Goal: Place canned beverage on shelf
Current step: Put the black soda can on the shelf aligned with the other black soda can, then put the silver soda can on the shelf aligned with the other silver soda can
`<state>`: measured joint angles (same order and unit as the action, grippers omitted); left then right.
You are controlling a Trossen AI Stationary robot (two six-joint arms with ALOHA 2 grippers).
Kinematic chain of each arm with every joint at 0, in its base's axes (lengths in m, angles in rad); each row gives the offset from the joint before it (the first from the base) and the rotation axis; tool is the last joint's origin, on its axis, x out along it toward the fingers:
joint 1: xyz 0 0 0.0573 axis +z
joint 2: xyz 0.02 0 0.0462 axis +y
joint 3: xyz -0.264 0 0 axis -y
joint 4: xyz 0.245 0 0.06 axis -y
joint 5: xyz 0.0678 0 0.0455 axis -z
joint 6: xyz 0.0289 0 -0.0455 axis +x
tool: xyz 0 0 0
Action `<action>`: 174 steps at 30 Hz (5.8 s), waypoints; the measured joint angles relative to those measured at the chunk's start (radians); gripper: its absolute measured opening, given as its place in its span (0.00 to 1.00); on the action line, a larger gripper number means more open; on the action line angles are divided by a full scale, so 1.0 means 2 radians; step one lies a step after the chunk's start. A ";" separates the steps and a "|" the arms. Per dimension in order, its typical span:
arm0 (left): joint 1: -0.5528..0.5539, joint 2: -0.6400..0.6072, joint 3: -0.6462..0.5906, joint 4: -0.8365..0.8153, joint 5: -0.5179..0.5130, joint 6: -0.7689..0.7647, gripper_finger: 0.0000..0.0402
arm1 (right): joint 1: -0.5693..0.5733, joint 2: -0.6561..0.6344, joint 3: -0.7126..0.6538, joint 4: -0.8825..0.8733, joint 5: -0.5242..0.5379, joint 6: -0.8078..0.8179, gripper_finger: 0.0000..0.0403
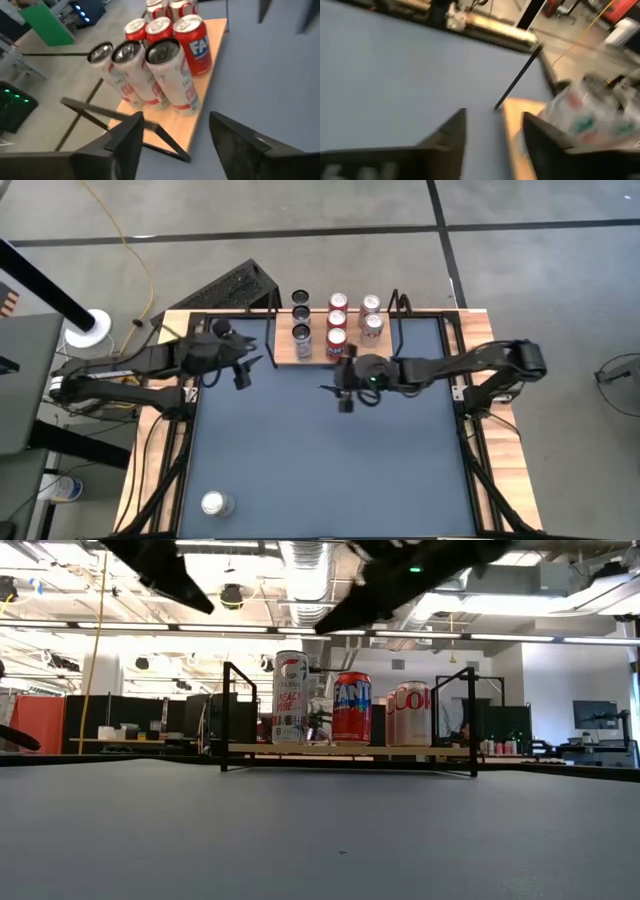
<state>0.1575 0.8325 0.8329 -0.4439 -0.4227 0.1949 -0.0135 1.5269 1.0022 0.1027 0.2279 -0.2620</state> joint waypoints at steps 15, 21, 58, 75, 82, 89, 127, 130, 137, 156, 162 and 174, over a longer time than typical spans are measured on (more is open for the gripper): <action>-0.032 -0.064 -0.085 0.024 -0.004 -0.025 0.02 | -0.083 0.157 0.190 -0.083 -0.089 -0.039 0.00; -0.034 -0.064 -0.085 0.024 -0.006 -0.013 0.00 | -0.096 0.172 0.218 -0.106 -0.078 -0.044 0.00; -0.049 -0.064 -0.085 0.017 0.235 -0.070 0.00 | 0.016 0.085 0.218 -0.234 -0.139 0.059 0.00; -0.430 -0.047 -0.057 0.028 0.183 -0.271 0.00 | 0.150 0.116 0.218 -0.215 -0.030 0.139 0.00; -0.600 0.027 -0.052 0.088 0.097 -0.317 0.00 | 0.169 0.152 0.218 -0.179 -0.030 0.184 0.00; -0.690 0.109 -0.010 0.104 0.021 -0.318 0.01 | 0.193 0.177 0.218 -0.115 -0.028 0.214 0.00; -0.657 0.200 -0.001 -0.008 0.026 -0.409 0.88 | 0.251 0.197 0.218 -0.059 0.046 0.266 0.00; -0.657 0.223 -0.001 -0.004 0.031 -0.418 0.88 | 0.249 0.197 0.218 -0.059 0.046 0.260 0.00; -0.657 0.269 -0.001 -0.008 0.058 -0.427 0.88 | 0.247 0.197 0.218 -0.060 0.046 0.258 0.00; -0.650 0.285 -0.001 0.021 0.038 -0.379 0.70 | 0.277 0.196 0.218 -0.128 0.060 0.291 0.00; -0.611 0.274 -0.002 0.007 0.036 -0.311 0.70 | 0.295 0.189 0.218 -0.167 0.069 0.298 0.00; -0.329 0.227 -0.002 0.071 0.136 -0.073 0.70 | 0.301 0.048 0.104 -0.238 0.070 0.289 0.00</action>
<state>-0.5009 1.2873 0.8288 -0.3015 -0.1514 0.0483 0.5876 1.6229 1.2105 -0.3736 0.3672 0.3164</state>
